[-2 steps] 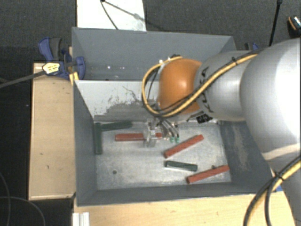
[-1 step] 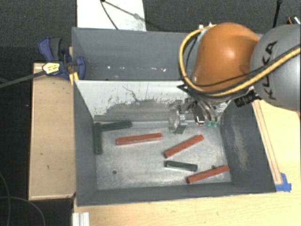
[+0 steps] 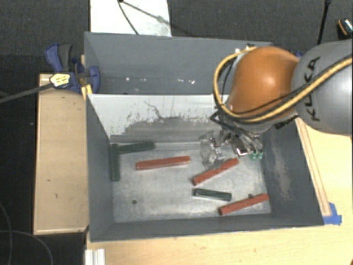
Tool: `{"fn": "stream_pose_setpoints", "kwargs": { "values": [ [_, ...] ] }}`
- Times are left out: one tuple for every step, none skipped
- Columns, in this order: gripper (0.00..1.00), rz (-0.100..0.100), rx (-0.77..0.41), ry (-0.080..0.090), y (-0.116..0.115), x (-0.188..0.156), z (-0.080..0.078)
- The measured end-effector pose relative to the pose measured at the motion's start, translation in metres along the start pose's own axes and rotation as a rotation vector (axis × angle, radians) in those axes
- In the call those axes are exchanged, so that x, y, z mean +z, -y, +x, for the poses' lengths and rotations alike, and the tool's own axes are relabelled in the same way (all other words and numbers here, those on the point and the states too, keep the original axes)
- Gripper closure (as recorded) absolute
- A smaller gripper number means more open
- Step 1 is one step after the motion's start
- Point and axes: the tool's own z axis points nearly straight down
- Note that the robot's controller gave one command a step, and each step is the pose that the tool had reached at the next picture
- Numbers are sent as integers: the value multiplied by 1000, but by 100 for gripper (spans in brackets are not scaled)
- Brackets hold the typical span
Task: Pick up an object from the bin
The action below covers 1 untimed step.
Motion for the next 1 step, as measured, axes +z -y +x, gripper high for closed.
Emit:
{"fn": "stream_pose_setpoints", "kwargs": {
  "values": [
    [0, -1, 3, 2, -1, -1, -1]
  ]
}}
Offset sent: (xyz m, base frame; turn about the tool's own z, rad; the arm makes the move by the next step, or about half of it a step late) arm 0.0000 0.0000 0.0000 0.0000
